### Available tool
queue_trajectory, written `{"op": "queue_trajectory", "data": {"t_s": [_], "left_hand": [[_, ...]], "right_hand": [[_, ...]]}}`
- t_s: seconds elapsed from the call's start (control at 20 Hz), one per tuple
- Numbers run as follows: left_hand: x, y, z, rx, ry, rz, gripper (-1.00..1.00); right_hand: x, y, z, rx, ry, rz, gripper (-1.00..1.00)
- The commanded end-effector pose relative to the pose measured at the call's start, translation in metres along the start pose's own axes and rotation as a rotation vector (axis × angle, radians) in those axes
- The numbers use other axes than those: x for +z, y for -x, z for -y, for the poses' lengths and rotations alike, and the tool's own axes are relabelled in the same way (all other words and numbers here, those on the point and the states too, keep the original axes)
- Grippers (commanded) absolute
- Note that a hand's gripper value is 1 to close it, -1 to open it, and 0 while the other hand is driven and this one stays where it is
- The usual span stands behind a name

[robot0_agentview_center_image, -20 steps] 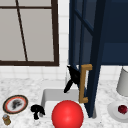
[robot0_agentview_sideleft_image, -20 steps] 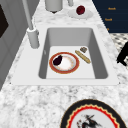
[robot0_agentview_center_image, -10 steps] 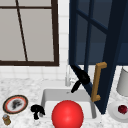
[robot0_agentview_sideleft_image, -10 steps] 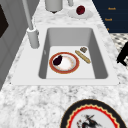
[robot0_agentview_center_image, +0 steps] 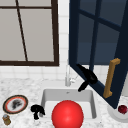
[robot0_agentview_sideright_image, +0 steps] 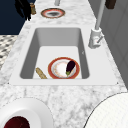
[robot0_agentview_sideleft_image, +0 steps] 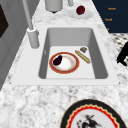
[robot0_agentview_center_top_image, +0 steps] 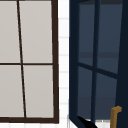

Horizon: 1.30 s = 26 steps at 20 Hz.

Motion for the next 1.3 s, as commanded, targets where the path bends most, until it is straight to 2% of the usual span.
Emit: {"op": "queue_trajectory", "data": {"t_s": [0.0, 0.7, 0.95, 1.25], "left_hand": [[0.000, 0.000, 0.000, 0.000, 0.000, 0.000, 0.00], [0.000, 0.000, 0.000, 0.000, 0.000, 0.000, 0.00], [0.000, 0.000, 0.000, 0.000, 0.000, 0.000, 0.00], [0.000, 0.000, 0.000, 0.000, 0.000, 0.000, 0.00]], "right_hand": [[-0.004, 0.034, 0.005, 0.006, 0.008, 0.023, -1.00], [-0.032, 0.111, 0.042, -0.003, 0.057, 0.218, -1.00], [-0.035, 0.137, 0.061, -0.030, 0.011, 0.322, -1.00], [-0.029, 0.167, 0.083, -0.090, -0.061, 0.438, -1.00]]}}
